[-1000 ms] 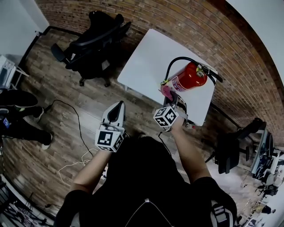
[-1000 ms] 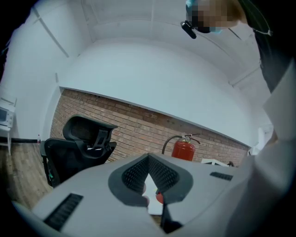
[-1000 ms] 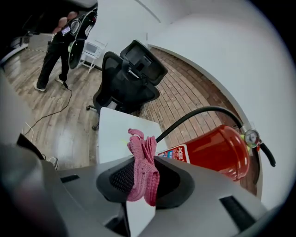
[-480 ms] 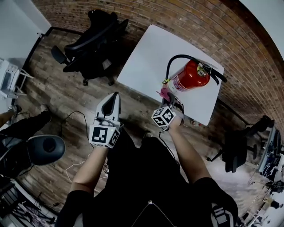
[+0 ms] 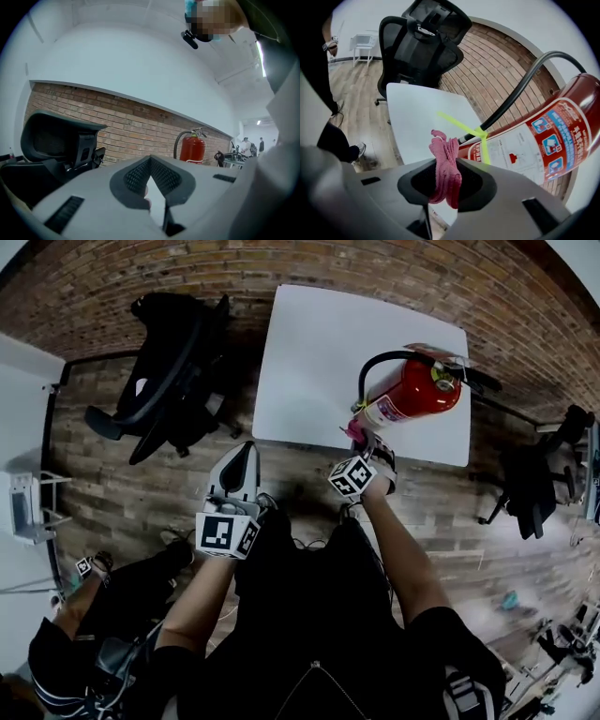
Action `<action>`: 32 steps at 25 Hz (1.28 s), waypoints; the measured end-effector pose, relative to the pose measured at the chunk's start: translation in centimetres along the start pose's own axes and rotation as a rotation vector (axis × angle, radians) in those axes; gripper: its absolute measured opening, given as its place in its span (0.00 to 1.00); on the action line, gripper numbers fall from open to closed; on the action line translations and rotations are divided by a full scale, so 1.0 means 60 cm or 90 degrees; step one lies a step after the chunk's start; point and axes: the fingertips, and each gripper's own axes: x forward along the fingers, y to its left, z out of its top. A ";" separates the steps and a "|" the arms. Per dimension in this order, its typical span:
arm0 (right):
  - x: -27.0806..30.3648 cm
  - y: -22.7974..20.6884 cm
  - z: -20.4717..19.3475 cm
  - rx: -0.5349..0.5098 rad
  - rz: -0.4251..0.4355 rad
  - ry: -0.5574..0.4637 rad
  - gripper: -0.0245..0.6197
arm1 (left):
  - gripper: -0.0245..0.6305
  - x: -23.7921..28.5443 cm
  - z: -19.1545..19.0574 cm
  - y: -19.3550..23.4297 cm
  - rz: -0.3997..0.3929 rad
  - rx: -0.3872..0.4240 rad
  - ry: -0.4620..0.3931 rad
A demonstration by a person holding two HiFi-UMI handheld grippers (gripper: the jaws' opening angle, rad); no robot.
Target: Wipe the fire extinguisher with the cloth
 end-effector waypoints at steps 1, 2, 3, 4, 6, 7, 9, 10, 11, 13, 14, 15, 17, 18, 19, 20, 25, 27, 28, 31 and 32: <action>0.011 0.006 -0.001 0.002 -0.003 0.007 0.21 | 0.08 0.002 -0.004 0.009 -0.010 0.000 0.005; 0.021 0.011 -0.001 0.007 -0.005 0.011 0.21 | 0.08 0.004 -0.009 0.016 -0.019 -0.001 0.010; 0.030 0.014 -0.002 0.013 -0.008 0.014 0.21 | 0.08 0.005 -0.013 0.022 -0.028 -0.002 0.015; 0.040 0.016 -0.003 0.020 -0.012 0.019 0.21 | 0.08 0.005 -0.019 0.026 -0.039 -0.003 0.022; 0.059 0.021 -0.007 0.034 -0.020 0.033 0.21 | 0.08 0.002 -0.033 0.036 -0.057 -0.004 0.036; 0.069 0.023 -0.009 0.040 -0.023 0.041 0.21 | 0.08 0.000 -0.040 0.042 -0.062 -0.005 0.042; 0.087 0.030 -0.012 0.048 -0.028 0.053 0.21 | 0.08 -0.004 -0.052 0.052 -0.070 -0.006 0.053; 0.094 0.034 -0.013 0.049 -0.029 0.059 0.21 | 0.08 -0.006 -0.056 0.057 -0.075 -0.005 0.056; 0.099 0.036 -0.015 0.048 -0.032 0.066 0.21 | 0.08 -0.007 -0.059 0.062 -0.079 -0.005 0.059; 0.104 0.035 -0.018 0.046 -0.042 0.076 0.21 | 0.08 -0.007 -0.066 0.071 -0.085 -0.008 0.062; 0.104 0.033 -0.018 0.048 -0.049 0.078 0.21 | 0.08 -0.007 -0.068 0.075 -0.087 -0.010 0.062; 0.103 0.029 -0.018 0.051 -0.056 0.080 0.21 | 0.08 -0.007 -0.069 0.080 -0.088 -0.011 0.062; 0.097 0.021 -0.016 0.061 -0.072 0.083 0.21 | 0.08 -0.007 -0.072 0.086 -0.093 -0.011 0.061; 0.093 0.017 -0.015 0.066 -0.079 0.084 0.21 | 0.08 -0.008 -0.073 0.089 -0.096 -0.011 0.060; 0.089 0.013 -0.014 0.070 -0.086 0.085 0.21 | 0.08 -0.008 -0.073 0.091 -0.099 -0.011 0.058; 0.084 0.009 -0.012 0.074 -0.093 0.085 0.21 | 0.08 -0.010 -0.073 0.092 -0.101 -0.011 0.056; 0.054 -0.018 0.001 0.087 -0.119 0.081 0.21 | 0.08 -0.019 -0.067 0.096 -0.114 -0.014 0.046; 0.038 -0.032 0.007 0.083 -0.131 0.079 0.21 | 0.08 -0.022 -0.062 0.097 -0.117 -0.019 0.044; 0.029 -0.039 0.010 0.081 -0.139 0.077 0.21 | 0.08 -0.025 -0.058 0.097 -0.119 -0.023 0.043; 0.001 -0.060 0.019 0.073 -0.157 0.069 0.21 | 0.08 -0.032 -0.047 0.097 -0.124 -0.033 0.042; -0.006 -0.066 0.021 0.073 -0.160 0.068 0.21 | 0.08 -0.034 -0.044 0.096 -0.126 -0.033 0.043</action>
